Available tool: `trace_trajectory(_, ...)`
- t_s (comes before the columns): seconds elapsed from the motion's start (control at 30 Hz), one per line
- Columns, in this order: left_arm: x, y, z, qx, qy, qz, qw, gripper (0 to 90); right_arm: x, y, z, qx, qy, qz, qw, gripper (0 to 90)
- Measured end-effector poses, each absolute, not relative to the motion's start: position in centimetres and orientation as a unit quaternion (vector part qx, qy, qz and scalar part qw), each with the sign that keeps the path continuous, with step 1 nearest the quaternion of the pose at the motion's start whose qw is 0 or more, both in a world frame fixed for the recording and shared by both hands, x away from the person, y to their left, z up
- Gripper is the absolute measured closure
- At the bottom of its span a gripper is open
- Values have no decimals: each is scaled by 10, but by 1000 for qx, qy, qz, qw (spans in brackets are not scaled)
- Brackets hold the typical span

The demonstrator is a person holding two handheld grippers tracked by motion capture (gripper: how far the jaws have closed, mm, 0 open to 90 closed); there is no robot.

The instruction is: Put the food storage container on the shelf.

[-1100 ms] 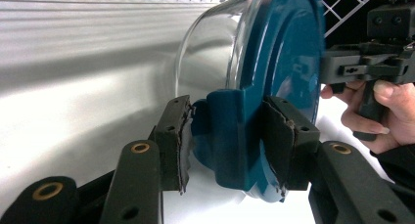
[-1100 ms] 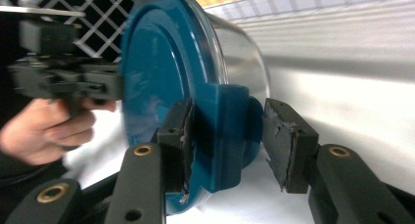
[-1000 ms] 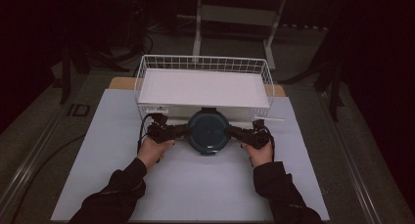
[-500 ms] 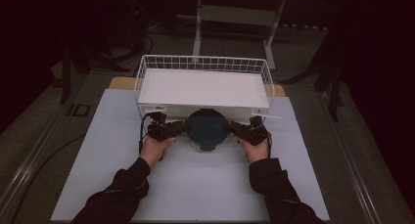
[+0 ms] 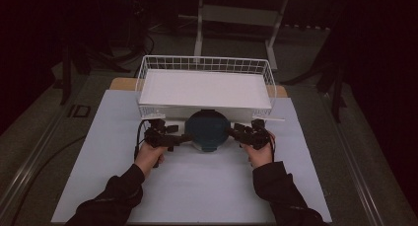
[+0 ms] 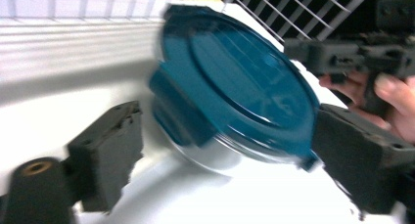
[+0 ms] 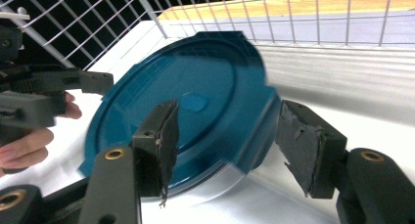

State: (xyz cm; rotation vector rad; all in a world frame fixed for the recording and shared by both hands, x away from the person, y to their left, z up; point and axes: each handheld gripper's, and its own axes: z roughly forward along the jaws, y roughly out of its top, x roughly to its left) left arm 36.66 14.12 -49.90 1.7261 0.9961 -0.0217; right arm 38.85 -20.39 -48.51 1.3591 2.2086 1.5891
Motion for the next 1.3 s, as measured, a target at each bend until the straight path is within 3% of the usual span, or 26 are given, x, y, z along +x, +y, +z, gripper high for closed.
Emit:
trace_trajectory(0.07, 362, 142, -497, 739, 408, -12, 537, 0, 383, -204, -481, 442, 729, 520, 54, 409)
trace_trajectory(0.23, 351, 142, -495, 743, 391, -20, 544, 0, 370, -205, -476, 439, 729, 523, 46, 432)
trace_trajectory(0.4, 336, 141, -492, 750, 374, -2, 545, 0, 348, -198, -472, 421, 741, 522, 32, 532)
trace_trajectory(0.53, 322, 141, -488, 757, 360, 14, 545, 0, 336, -190, -472, 408, 750, 520, 20, 625)
trace_trajectory(0.77, 306, 144, -484, 761, 349, 31, 546, 0, 324, -170, -482, 390, 776, 496, 6, 881)
trace_trajectory(1.3, 295, 146, -486, 764, 343, 37, 545, 0, 337, -143, -495, 379, 794, 474, 6, 900)
